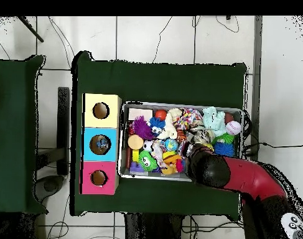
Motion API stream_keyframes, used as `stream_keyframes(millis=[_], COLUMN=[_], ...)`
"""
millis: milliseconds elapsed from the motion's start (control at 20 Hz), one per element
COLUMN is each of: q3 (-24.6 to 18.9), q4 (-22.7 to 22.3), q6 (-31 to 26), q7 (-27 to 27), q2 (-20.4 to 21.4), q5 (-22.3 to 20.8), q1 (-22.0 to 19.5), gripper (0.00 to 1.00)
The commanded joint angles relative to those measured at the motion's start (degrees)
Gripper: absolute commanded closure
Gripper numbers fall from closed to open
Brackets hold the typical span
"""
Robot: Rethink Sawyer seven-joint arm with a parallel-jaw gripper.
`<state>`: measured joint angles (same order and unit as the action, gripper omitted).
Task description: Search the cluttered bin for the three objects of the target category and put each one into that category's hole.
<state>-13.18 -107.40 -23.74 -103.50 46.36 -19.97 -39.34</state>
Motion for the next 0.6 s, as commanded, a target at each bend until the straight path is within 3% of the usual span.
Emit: stream_keyframes(millis=[50, 200, 600], q3=[2.11, 2.52, 1.01], q4=[-0.52, 0.39, 5.7], q6=[1.49, 2.78, 6.6], q7=[-5.85, -4.73, -1.96], q2=[-2.26, -3.72, -12.47], q5=[-1.86, -2.55, -3.51], q1=[2.37, 1.8, -0.39], gripper=[0.0, 0.0, 0.0])
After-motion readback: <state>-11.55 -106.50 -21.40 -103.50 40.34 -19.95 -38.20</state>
